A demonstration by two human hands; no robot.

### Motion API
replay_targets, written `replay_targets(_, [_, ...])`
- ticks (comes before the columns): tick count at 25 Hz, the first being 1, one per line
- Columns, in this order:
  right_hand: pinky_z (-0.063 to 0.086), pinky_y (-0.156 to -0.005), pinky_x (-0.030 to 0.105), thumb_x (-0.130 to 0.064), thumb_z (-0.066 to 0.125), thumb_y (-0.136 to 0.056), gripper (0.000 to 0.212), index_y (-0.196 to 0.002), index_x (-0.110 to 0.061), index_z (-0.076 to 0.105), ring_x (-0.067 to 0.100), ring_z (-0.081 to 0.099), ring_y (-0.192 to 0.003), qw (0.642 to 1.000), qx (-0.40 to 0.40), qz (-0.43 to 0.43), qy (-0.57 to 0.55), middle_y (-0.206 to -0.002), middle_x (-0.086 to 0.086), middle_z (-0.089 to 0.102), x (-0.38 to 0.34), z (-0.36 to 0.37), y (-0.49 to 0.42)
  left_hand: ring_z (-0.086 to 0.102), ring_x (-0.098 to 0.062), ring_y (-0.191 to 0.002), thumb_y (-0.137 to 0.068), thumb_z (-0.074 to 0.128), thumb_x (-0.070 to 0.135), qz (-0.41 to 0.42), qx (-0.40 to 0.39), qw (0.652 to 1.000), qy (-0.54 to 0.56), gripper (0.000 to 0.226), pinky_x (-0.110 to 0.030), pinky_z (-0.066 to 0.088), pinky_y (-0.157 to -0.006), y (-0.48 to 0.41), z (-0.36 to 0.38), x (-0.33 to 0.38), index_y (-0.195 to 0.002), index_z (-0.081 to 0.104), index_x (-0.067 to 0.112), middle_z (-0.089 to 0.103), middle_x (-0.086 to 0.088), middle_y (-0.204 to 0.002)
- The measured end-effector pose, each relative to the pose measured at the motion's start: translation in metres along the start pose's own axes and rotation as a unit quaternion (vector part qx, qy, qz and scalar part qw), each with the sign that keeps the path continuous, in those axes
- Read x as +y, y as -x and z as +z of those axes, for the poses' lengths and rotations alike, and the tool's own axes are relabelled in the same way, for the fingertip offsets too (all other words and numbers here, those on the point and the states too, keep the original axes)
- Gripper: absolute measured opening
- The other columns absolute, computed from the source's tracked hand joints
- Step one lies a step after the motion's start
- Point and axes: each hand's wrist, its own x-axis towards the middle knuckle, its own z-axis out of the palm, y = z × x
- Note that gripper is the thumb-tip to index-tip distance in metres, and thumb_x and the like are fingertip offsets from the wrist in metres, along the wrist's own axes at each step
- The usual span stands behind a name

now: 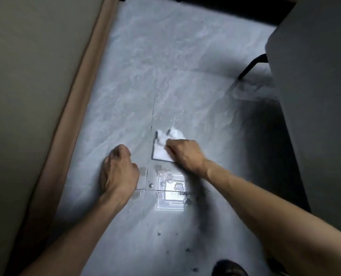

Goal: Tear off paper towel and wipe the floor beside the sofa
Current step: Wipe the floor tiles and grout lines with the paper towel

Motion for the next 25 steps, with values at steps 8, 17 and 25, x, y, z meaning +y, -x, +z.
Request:
replay_targets(8, [0.047, -0.075, 0.039, -0.006, 0.038, -0.096, 0.026, -0.109, -0.001, 0.060, 0.039, 0.063, -0.096, 0.857, 0.150, 0.493, 0.011, -0.101, 0.025, 0.067, 0.056, -0.012, -0.016, 0.046, -0.037, -0.117, -0.085, 0.050, 0.014, 0.020, -0.056, 0.995, -0.079, 0.034, -0.041, 0.036, -0.098, 0.001, 0.006, 0.010, -0.117, 0.045, 0.004, 0.049, -0.019, -0.127])
replay_targets(17, [0.050, -0.077, 0.045, -0.007, 0.043, -0.094, 0.020, -0.094, -0.001, 0.062, 0.043, 0.061, -0.092, 0.925, 0.040, 0.365, 0.094, -0.097, 0.027, 0.065, 0.115, -0.028, 0.023, 0.050, -0.038, -0.113, -0.084, 0.047, 0.009, -0.007, -0.028, 0.998, -0.052, 0.031, -0.042, 0.039, -0.092, 0.002, 0.003, 0.013, -0.114, 0.047, 0.003, 0.054, -0.018, -0.124])
replay_targets(25, [0.028, -0.048, 0.030, -0.018, 0.046, -0.090, 0.012, -0.079, -0.020, 0.051, 0.033, 0.063, -0.060, 0.980, 0.022, 0.170, -0.100, -0.069, 0.008, 0.067, -0.089, 0.006, 0.006, 0.058, -0.042, -0.095, -0.084, 0.045, 0.008, -0.046, 0.022, 0.998, 0.025, 0.021, -0.037, 0.039, -0.072, -0.007, 0.001, 0.002, -0.104, 0.048, 0.014, 0.065, -0.020, -0.105])
